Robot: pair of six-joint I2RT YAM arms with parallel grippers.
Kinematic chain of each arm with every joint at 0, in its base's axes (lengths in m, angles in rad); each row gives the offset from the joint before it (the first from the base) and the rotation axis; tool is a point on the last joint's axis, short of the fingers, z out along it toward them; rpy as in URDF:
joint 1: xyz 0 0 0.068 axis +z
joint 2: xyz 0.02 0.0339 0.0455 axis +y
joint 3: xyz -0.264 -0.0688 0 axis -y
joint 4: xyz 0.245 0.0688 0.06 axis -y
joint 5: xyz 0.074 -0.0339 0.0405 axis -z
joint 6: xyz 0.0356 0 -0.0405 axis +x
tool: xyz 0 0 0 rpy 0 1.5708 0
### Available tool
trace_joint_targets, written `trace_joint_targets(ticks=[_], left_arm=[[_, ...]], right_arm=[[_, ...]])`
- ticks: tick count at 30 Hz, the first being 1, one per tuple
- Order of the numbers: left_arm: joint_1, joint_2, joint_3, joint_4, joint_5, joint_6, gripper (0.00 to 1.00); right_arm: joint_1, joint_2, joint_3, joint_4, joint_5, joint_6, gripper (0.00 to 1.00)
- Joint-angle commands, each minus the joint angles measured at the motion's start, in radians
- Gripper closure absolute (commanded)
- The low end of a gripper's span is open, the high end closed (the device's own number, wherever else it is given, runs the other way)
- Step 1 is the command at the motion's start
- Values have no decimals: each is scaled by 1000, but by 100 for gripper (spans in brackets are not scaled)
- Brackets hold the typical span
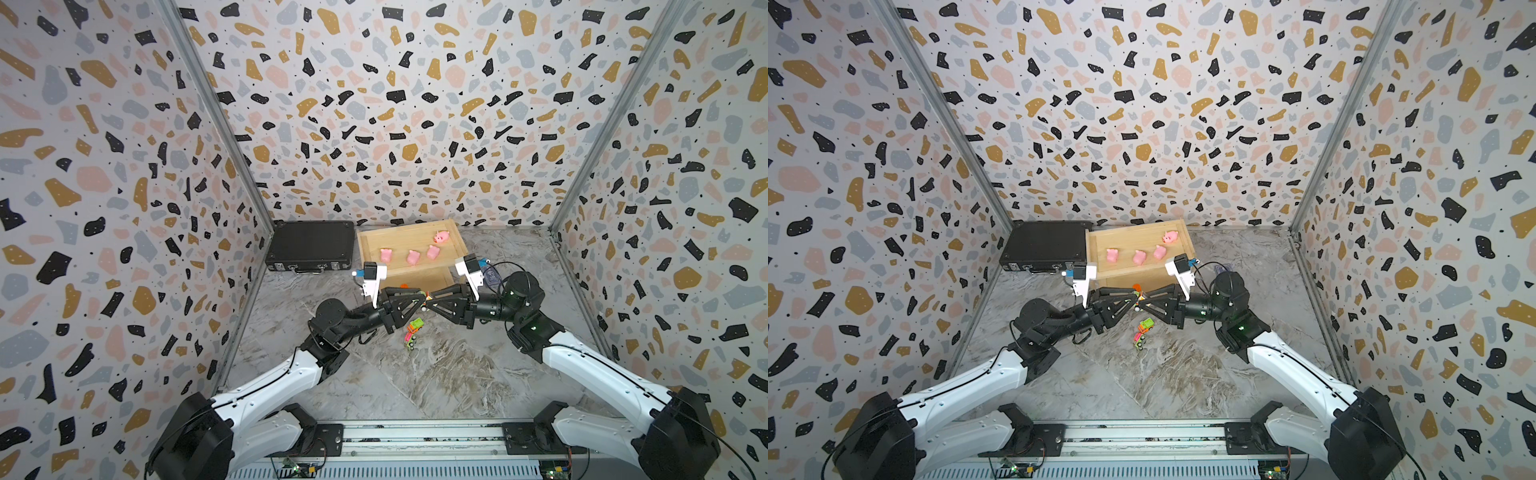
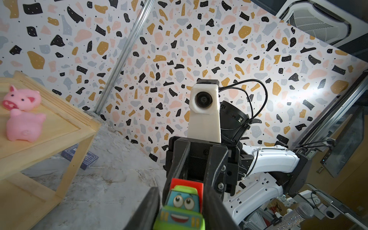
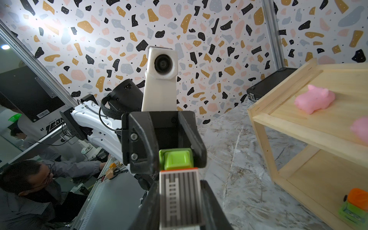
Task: Organize plastic toys on shelves
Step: Pick up the plastic toy at the center of the board, then place the plastic toy on the shelf.
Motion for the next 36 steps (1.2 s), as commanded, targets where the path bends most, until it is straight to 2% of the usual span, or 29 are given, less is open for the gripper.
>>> trace_joint_targets(ticks=[1,3,5,8,12,16,20,24,30,36], left_arm=[[-5,-15,12,5,-37,30,14],[-5,-61,9,-101,-92,67,0],[-5,-132,14,-248,-167,132,1],[-4,-247,47,-551,-342,234,1],[6,-321,87,-800,-504,308,0],[16,-349,80,-867,-565,335,1],[27,-350,68,-872,-572,345,1],[33,-339,61,-875,-569,346,1],[46,-345,53,-881,-565,349,1],[55,-351,42,-882,-560,350,1]], right_arm=[[6,-24,-18,-4,65,-32,90],[6,-54,-30,-79,150,-98,90],[6,-84,-37,-179,246,-180,90],[7,-112,-66,-291,423,-291,90],[20,-93,-166,-227,633,-374,90],[60,-27,-267,-14,768,-427,89],[115,98,-316,190,878,-514,87],[125,247,-355,436,961,-541,87],[125,414,-318,573,1019,-562,87],[124,525,-236,564,1009,-547,86]])
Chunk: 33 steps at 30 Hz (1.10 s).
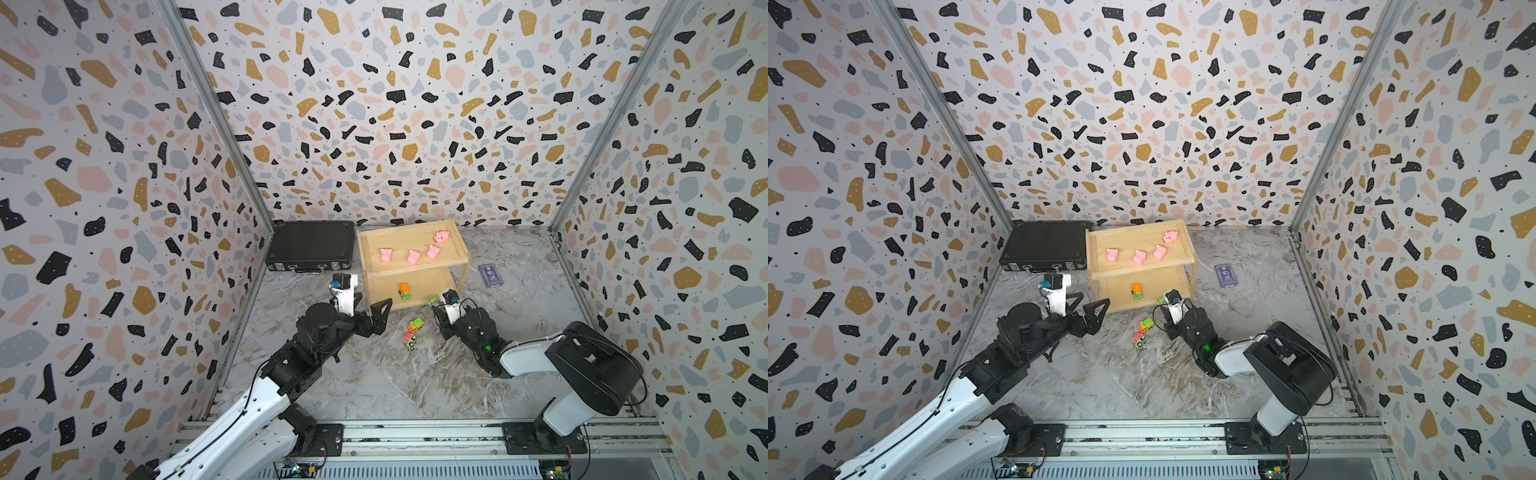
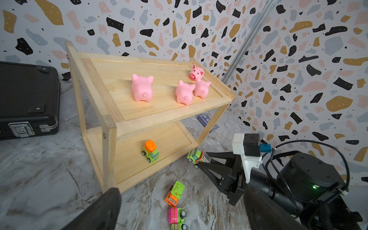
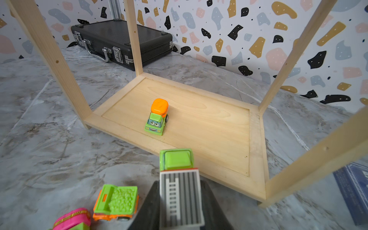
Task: Organize plastic toys on shelves
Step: Place the plastic toy on the shelf.
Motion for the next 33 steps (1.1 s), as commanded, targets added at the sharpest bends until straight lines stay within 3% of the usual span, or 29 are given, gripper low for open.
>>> trace_joint_targets(ticks=[1,11,33], left_arm=[[9,-13,-13,11,-6,13,1],[22,-21,-26,12,3,16,1],[55,-41,-54,26,6,18,1]], right_arm=[[-1,29,63,65,12,-1,86],[-30,107,165,-25,0,25,85],[-41,223,326,-229,97,92,85]])
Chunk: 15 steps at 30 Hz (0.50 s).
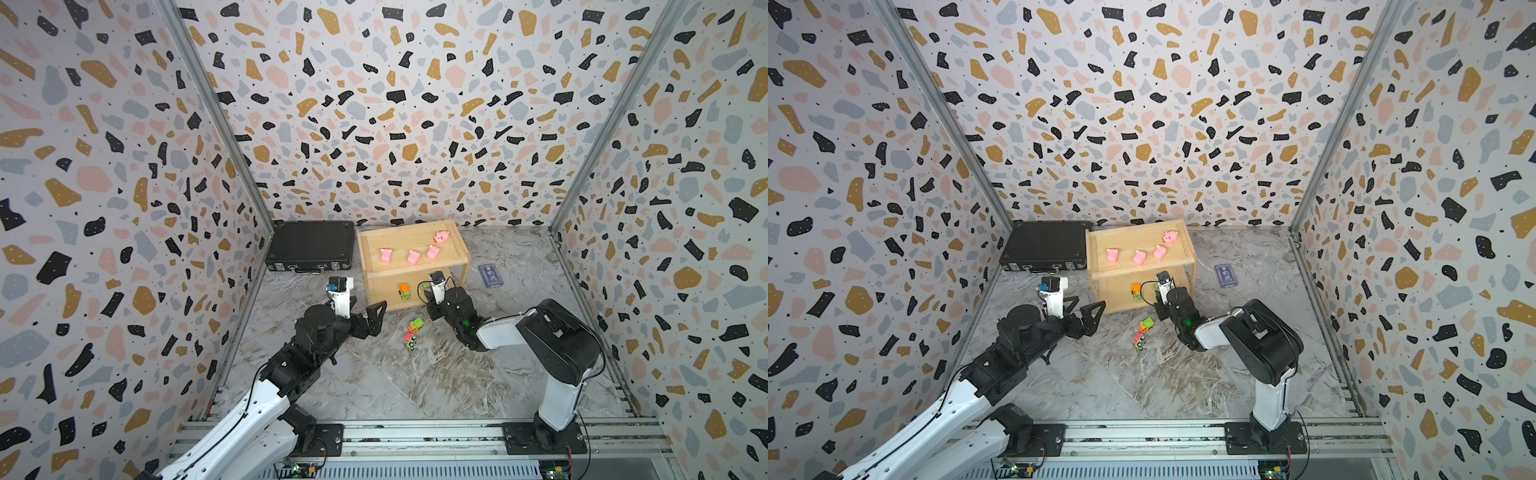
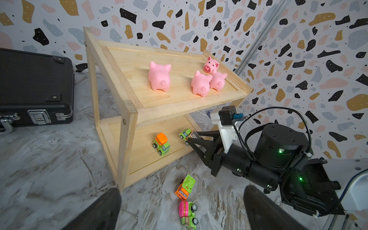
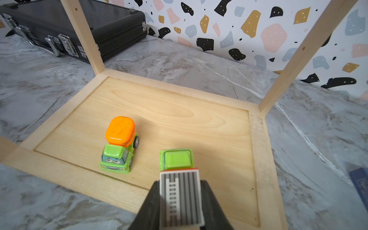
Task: Organize plastic toys on shelves
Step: Place the plastic toy on the shelf.
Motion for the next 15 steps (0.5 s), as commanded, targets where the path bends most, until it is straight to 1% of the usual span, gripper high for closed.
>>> trace_joint_targets(ticks=[1,6,9,11,15], left_arm=[[9,-18,-15,43,3,15,1],[14,-15,-17,46,6,14,1],[15,-15,-17,46,8,13,1],[15,-14,-18,46,8,14,1],[17,-9,-18,45,15,12,1]], right_arm=[[-2,5,37,-42,26,25,85],[-2,31,65,-72,29,37,83],[-2,41,75,-81,38,43,78],[-2,43,79,-84,42,45,72],[-2,43,88,-105,55,49,50]])
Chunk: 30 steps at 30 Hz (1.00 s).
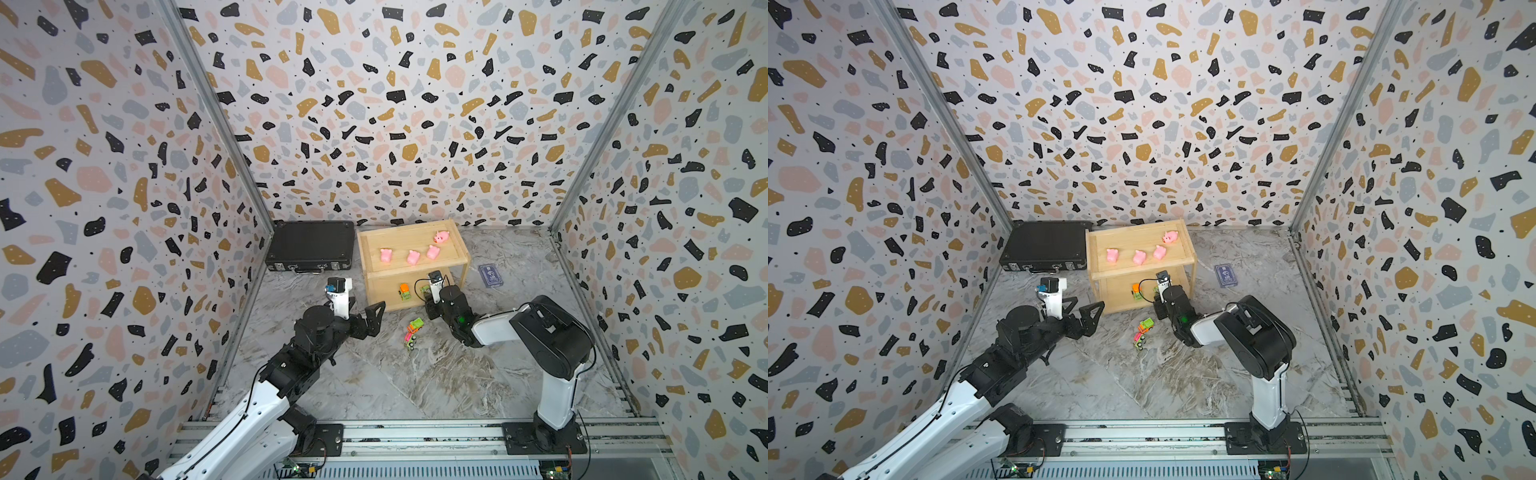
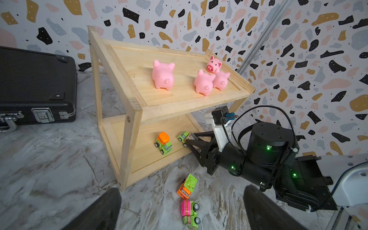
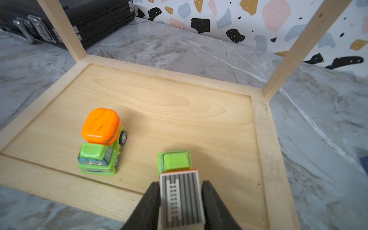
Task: Organize plastic toys on shelves
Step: Place the plastic toy on the shelf, then pick up the plastic toy at the center of the board.
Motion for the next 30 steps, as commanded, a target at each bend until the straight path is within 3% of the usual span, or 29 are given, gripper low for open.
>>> trace_joint_targets(ticks=[1,4,9,19,23,30], left_arm=[[8,-4,-10,43,13,12,1],[7,-3,-14,37,16,12,0],[7,6,-13,17,36,15,1],[8,19,-46,-19,131,5,1],[7,42,-95,17,205,-31,1],[5,95,-191,76,277,-98,2]], right_arm=[[-2,-8,29,-26,28,10,46],[-2,-30,13,-14,29,12,35],[-2,-87,-31,8,13,19,28],[-2,-292,-171,-72,-31,51,26],[-2,-400,-206,-190,-101,75,26],[-2,-493,-165,-507,-341,79,27]])
